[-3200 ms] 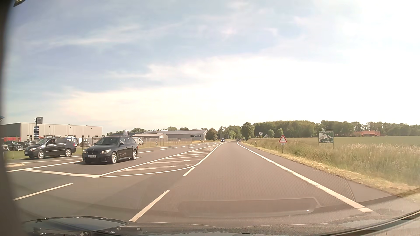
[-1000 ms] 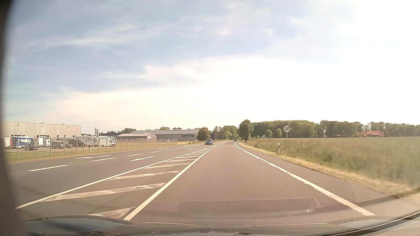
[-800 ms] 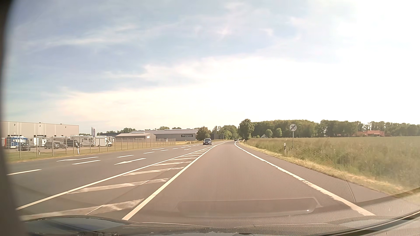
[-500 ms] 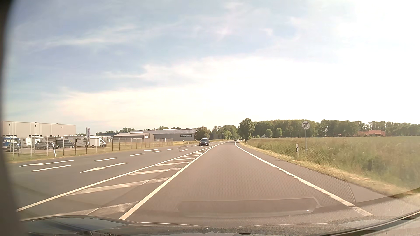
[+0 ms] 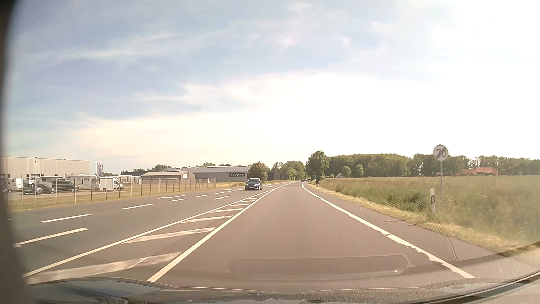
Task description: Follow the waypoints while adhering to traffic rules and regulations
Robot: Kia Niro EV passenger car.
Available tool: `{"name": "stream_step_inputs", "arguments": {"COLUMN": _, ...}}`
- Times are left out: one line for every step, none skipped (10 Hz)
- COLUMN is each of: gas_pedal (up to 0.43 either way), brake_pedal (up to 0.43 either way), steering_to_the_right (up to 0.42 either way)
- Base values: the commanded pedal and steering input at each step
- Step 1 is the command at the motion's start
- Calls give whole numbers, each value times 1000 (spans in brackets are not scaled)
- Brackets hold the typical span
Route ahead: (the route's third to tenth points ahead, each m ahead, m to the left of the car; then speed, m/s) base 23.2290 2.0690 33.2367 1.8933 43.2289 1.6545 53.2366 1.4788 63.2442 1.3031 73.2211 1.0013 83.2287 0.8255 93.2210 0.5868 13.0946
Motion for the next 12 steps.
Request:
{"name": "stream_step_inputs", "arguments": {"gas_pedal": 311, "brake_pedal": 0, "steering_to_the_right": 0}}
{"name": "stream_step_inputs", "arguments": {"gas_pedal": 311, "brake_pedal": 0, "steering_to_the_right": 0}}
{"name": "stream_step_inputs", "arguments": {"gas_pedal": 299, "brake_pedal": 0, "steering_to_the_right": 0}}
{"name": "stream_step_inputs", "arguments": {"gas_pedal": 287, "brake_pedal": 0, "steering_to_the_right": 0}}
{"name": "stream_step_inputs", "arguments": {"gas_pedal": 287, "brake_pedal": 0, "steering_to_the_right": 0}}
{"name": "stream_step_inputs", "arguments": {"gas_pedal": 280, "brake_pedal": 0, "steering_to_the_right": 0}}
{"name": "stream_step_inputs", "arguments": {"gas_pedal": 280, "brake_pedal": 0, "steering_to_the_right": 0}}
{"name": "stream_step_inputs", "arguments": {"gas_pedal": 268, "brake_pedal": 0, "steering_to_the_right": -1}}
{"name": "stream_step_inputs", "arguments": {"gas_pedal": 268, "brake_pedal": 0, "steering_to_the_right": -1}}
{"name": "stream_step_inputs", "arguments": {"gas_pedal": 268, "brake_pedal": 0, "steering_to_the_right": -1}}
{"name": "stream_step_inputs", "arguments": {"gas_pedal": 268, "brake_pedal": 0, "steering_to_the_right": -1}}
{"name": "stream_step_inputs", "arguments": {"gas_pedal": 260, "brake_pedal": 0, "steering_to_the_right": -1}}
